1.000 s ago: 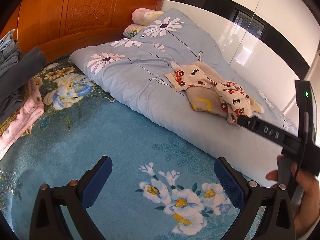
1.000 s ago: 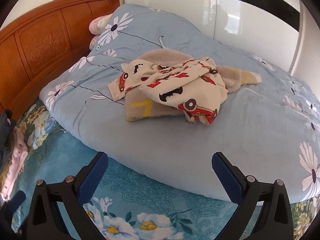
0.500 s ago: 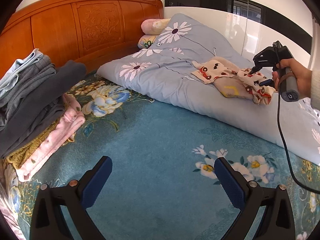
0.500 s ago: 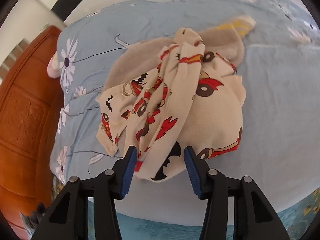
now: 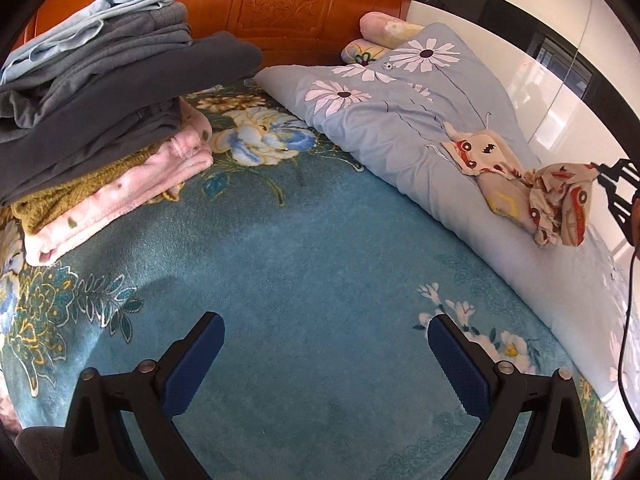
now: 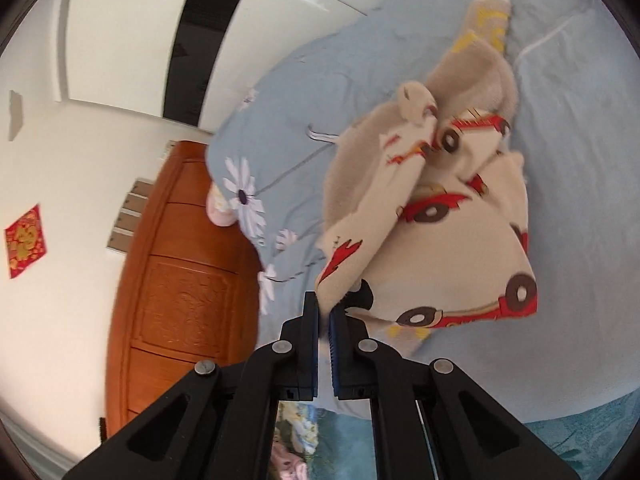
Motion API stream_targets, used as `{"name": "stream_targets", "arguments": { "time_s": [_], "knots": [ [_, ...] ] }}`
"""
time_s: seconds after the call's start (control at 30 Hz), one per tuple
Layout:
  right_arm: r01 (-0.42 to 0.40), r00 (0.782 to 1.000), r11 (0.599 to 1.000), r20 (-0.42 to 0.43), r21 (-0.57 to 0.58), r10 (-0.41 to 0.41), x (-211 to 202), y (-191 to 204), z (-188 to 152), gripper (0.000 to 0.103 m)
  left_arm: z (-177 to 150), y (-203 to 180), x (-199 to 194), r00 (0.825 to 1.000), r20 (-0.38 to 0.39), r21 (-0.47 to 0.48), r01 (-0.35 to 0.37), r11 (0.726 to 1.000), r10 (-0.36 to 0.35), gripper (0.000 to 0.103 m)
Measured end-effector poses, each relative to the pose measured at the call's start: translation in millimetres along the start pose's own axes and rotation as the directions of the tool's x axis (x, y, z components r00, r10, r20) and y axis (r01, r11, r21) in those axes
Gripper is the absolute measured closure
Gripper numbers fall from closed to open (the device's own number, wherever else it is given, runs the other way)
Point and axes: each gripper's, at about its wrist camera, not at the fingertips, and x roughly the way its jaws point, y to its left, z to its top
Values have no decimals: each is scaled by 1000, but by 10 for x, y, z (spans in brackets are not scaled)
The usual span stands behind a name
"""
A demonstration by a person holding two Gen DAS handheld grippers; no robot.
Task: Fold clothes
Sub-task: 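Grasp the cream car-print pajama pants with the right gripper and lift, then carry the pajama pants off the bed and lower them onto the rug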
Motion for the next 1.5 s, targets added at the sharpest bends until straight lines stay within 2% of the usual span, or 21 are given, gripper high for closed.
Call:
{"name": "stream_targets", "arguments": {
  "time_s": [0.1,0.23,0.3,0.4,0.43,0.47,0.53,0.57,0.6,0.63,0.7,0.8,0.9,0.97,1.03,1.17,1.3,1.43,1.5],
  "knots": [
    [-125,992,989,2,-78,126,-416,452,51,99,21,-53,-117,999,11,1,30,1000,-30,0],
    [-280,960,942,-35,-187,278,-974,1090,-101,99,69,-98,-331,997,42,3,65,998,-65,0],
    [-367,930,909,-67,-197,361,-1247,1335,-243,99,85,-92,-459,995,64,-1,81,997,-81,0],
    [-518,855,829,-124,-208,503,-1684,1583,-602,99,99,-41,-640,992,97,-8,81,997,-79,0],
    [-532,846,816,-140,-226,514,-1789,1623,-752,99,104,-9,-689,992,102,-13,82,997,-81,0],
    [-520,854,819,-158,-244,496,-1856,1609,-915,99,107,36,-734,990,105,-20,93,996,-90,0],
    [-418,907,868,-185,-269,379,-1882,1446,-1188,99,98,146,-791,988,104,-47,119,992,-113,0],
    [-328,940,905,-191,-270,284,-1869,1286,-1319,99,90,206,-814,987,102,-64,133,989,-126,0],
    [-230,964,938,-196,-258,182,-1832,1085,-1445,99,83,265,-836,985,101,-81,146,986,-138,0],
    [-147,975,962,-199,-229,101,-1802,849,-1567,99,72,325,-848,984,96,-99,162,982,-153,0],
    [19,976,985,-212,-169,-56,-1744,381,-1808,99,34,433,-823,980,77,-133,192,972,-183,0],
    [180,956,980,-220,-82,-194,-1706,-143,-2088,99,-61,544,-740,977,47,-175,212,961,-207,0],
    [345,904,936,-246,-67,-350,-1661,-438,-2371,99,-173,629,-631,970,12,-246,237,940,-242,0],
    [419,870,905,-257,-67,-422,-1675,-545,-2548,99,-201,656,-567,958,-13,-293,271,917,-287,0],
    [480,834,874,-266,-81,-483,-1663,-584,-2693,99,-187,641,-555,946,-4,-300,309,902,-325,0],
    [572,762,802,-251,-174,-598,-1509,-428,-2856,98,-181,584,-464,935,-29,-257,335,906,-353,0],
    [696,646,685,-230,-216,-728,-1227,-334,-3018,98,-154,609,-290,944,-87,-267,287,920,-320,0],
    [788,539,572,-194,-229,-820,-981,-208,-3180,98,-104,659,-215,935,-173,-286,253,924,-309,0],
    [790,527,561,-192,-247,-828,-892,-70,-3235,98,-98,719,-206,925,-217,-322,232,918,-310,1]
  ]
}}
